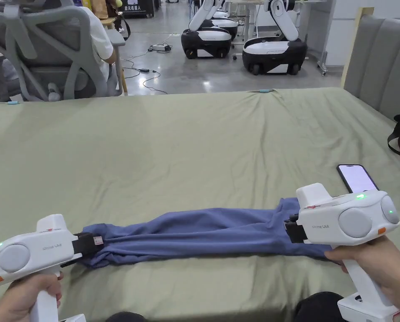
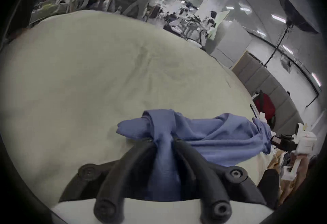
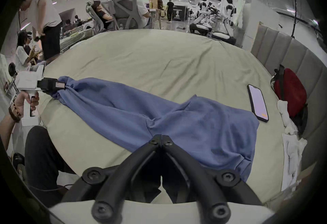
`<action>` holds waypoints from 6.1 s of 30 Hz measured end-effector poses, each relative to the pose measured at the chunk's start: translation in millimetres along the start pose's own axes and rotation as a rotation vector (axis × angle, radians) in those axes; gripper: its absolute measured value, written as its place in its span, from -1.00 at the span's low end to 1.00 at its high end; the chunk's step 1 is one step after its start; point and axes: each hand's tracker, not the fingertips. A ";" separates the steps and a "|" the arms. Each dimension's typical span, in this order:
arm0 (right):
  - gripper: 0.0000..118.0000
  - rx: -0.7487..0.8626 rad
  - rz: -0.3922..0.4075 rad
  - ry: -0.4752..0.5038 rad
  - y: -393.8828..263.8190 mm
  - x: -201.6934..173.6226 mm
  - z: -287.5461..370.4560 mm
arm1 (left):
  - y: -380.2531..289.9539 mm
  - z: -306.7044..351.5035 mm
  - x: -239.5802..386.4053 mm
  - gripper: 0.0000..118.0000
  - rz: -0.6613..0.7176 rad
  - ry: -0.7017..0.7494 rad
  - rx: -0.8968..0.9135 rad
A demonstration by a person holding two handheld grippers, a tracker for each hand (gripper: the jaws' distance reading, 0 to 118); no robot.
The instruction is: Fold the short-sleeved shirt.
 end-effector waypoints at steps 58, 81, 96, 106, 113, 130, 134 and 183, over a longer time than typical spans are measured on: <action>-1.00 0.065 -0.016 0.060 -15.5 -9.3 22.6 | 17.5 -16.4 84.6 -1.00 -0.098 -0.093 -0.091; -1.00 0.067 -0.058 0.020 -19.2 0.8 30.6 | 15.7 -29.6 111.5 -1.00 -0.100 -0.195 -0.061; -1.00 0.122 -0.049 -0.052 -5.2 -23.6 24.7 | 5.1 2.7 54.6 0.82 -0.015 -0.033 -0.054; -1.00 0.124 -0.053 -0.115 -8.4 -20.8 27.3 | 5.4 -55.5 61.7 -0.59 0.012 0.008 -0.154; -1.00 0.125 -0.057 -0.112 -10.9 -17.3 33.0 | 14.6 -30.8 51.5 -0.74 0.021 0.018 -0.106; -1.00 0.145 -0.041 -0.087 -8.8 -22.5 31.4 | 30.8 46.9 82.1 -0.74 -0.007 -0.047 0.045; -1.00 0.146 -0.060 -0.086 -13.2 -16.4 32.1 | 28.7 33.4 147.8 -0.74 -0.097 -0.143 0.022; -1.00 0.111 -0.147 -0.116 -46.0 25.6 43.9 | -34.6 -137.6 261.4 -1.00 -0.318 -0.293 -0.360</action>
